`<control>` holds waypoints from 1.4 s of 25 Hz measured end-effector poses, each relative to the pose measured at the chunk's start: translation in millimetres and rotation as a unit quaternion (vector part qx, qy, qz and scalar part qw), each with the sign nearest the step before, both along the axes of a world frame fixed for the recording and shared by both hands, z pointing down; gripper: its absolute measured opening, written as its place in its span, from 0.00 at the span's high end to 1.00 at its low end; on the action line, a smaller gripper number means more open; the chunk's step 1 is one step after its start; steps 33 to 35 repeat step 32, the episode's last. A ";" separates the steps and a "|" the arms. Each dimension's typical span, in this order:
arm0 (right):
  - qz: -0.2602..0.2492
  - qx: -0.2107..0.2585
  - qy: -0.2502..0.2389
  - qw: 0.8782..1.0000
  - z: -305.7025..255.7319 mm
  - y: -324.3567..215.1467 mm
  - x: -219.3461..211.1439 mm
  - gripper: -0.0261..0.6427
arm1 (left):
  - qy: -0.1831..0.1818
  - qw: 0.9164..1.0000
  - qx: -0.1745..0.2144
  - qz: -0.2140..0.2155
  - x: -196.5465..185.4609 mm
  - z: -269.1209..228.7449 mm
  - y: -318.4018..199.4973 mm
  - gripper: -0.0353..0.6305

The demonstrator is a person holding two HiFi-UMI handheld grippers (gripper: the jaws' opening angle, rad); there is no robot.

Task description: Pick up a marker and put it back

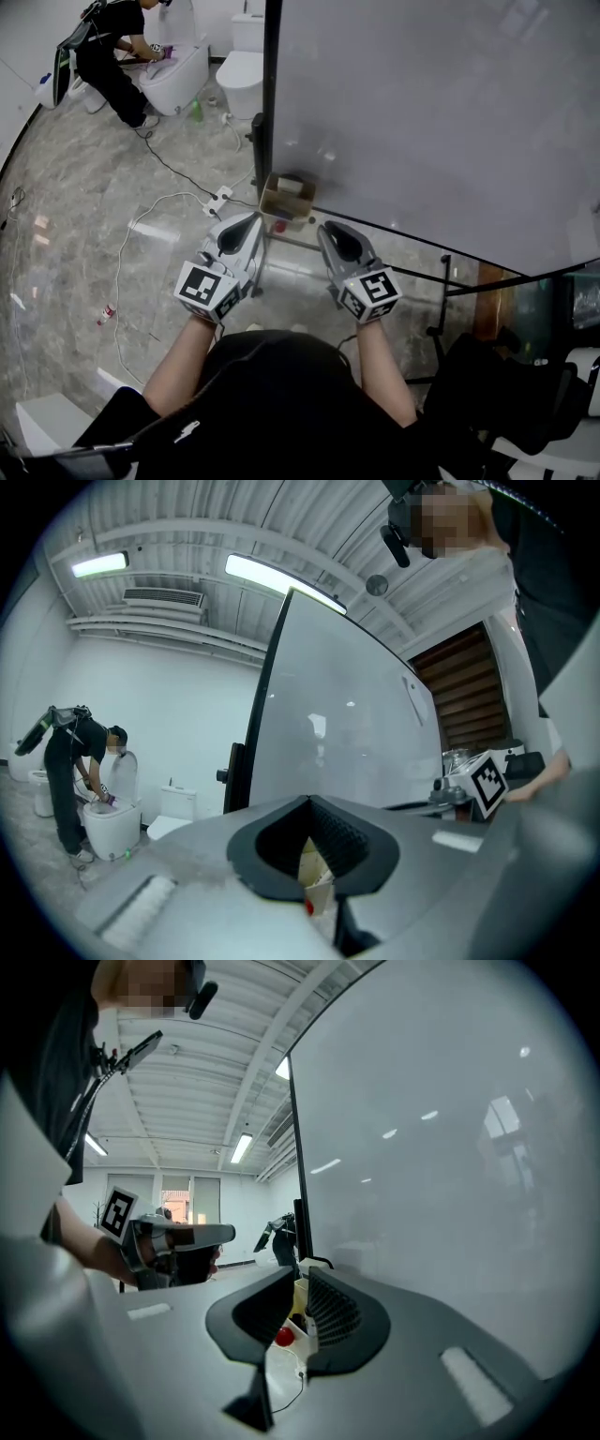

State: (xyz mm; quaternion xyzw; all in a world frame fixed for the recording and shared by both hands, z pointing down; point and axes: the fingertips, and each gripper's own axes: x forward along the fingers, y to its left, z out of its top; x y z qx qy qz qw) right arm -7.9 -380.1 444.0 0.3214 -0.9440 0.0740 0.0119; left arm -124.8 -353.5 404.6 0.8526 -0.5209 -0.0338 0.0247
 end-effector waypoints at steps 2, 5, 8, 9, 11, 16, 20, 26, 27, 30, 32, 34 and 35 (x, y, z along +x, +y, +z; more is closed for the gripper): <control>0.007 0.006 -0.006 1.000 -5.4 4.6 3.7 0.91 | 0.000 1.000 0.002 0.006 2.7 -0.9 1.2 0.94; 0.014 0.011 -0.007 1.000 -9.6 11.2 7.1 0.95 | -0.001 1.000 0.003 0.014 5.6 -2.8 4.5 0.94; 0.024 0.015 -0.007 1.000 -12.4 16.5 10.4 0.95 | 0.000 1.000 0.003 0.020 7.2 -3.8 8.3 0.94; 0.027 0.017 -0.008 0.999 -13.7 18.2 11.0 0.95 | 0.001 1.000 0.004 0.022 7.4 -3.6 9.5 0.94; 0.032 0.019 -0.009 0.999 -15.9 21.2 12.4 0.95 | 0.000 1.000 0.004 0.027 8.1 -2.9 11.8 0.94; 0.048 0.028 -0.006 0.998 -17.3 28.3 14.1 0.95 | 0.000 0.999 0.007 0.040 8.1 -4.5 17.1 0.94; 0.053 0.030 -0.013 0.998 -20.8 35.1 6.7 0.95 | 0.002 0.999 0.007 0.044 0.7 -4.7 22.4 0.94; 0.066 0.034 -0.019 0.997 -27.5 46.7 -2.7 0.95 | 0.003 0.999 0.007 0.054 -9.4 -4.1 32.2 0.94; 0.068 0.035 -0.019 0.997 -28.2 48.9 -4.1 0.95 | 0.003 0.998 0.006 0.055 -11.0 -4.1 34.4 0.94; 0.075 0.038 -0.018 0.996 -29.3 55.3 -6.8 0.95 | 0.003 0.998 0.006 0.060 -15.5 -3.7 40.1 0.94; 0.080 0.042 -0.016 0.996 -30.3 59.2 -8.4 0.95 | 0.001 0.998 0.007 0.063 -18.6 -3.6 43.2 0.94; 0.080 0.042 -0.016 0.996 -30.3 59.2 -8.4 0.95 | 0.001 0.998 0.007 0.063 -18.6 -3.6 43.2 0.94; 0.080 0.042 -0.016 0.996 -30.3 59.2 -8.4 0.95 | 0.001 0.998 0.007 0.063 -18.6 -3.6 43.2 0.94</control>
